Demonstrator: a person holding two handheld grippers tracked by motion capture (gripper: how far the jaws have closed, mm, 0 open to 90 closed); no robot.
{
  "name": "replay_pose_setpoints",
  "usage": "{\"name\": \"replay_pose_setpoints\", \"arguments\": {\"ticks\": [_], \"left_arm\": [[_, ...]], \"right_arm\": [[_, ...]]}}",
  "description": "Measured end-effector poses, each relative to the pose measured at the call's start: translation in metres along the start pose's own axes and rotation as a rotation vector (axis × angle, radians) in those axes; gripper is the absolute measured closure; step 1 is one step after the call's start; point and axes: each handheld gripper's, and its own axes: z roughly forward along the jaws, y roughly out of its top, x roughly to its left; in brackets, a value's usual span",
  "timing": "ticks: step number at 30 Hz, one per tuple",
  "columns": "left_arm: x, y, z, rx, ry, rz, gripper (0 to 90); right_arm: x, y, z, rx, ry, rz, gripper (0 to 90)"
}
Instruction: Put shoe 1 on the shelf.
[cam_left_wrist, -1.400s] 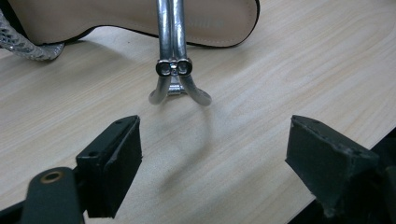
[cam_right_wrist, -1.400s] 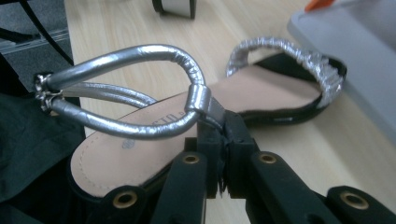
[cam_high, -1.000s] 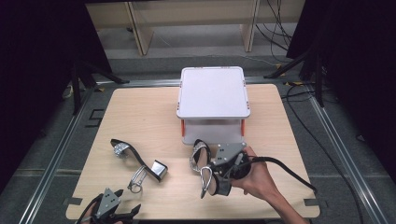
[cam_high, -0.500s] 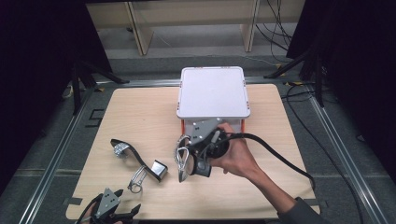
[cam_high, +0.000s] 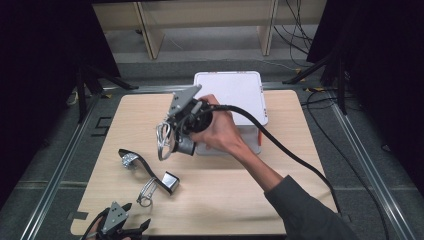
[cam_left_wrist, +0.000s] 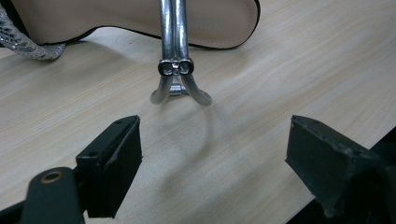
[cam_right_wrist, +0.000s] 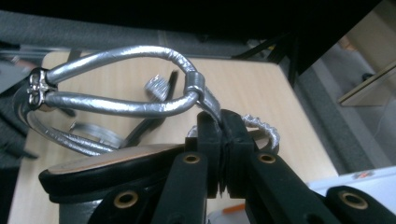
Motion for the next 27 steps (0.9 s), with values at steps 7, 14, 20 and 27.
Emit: {"name": "replay_pose_setpoints", "arguments": {"ticks": [7,14,20,27], "left_arm": [[0.000,0.000,-0.001,-0.002,-0.003,-0.005,17.7],[-0.001,-0.001,0.000,-0.006,0.000,-0.002,17.7],[-0.001,-0.001,-0.001,-0.005,0.000,0.000,17.7],[-0.001,-0.001,-0.001,-0.002,-0.003,0.004,17.7]], "right_arm": [[-0.033,0.027,0.000,-0.044,-0.076,0.019,88.0],[-0.066,0.032,-0.002,-0.055,-0.149,0.063,88.0],[-0.094,0.027,-0.007,-0.045,-0.244,0.089,88.0],[-0.124,0.020,-0.012,-0.032,-0.344,0.124,88.0]]}}
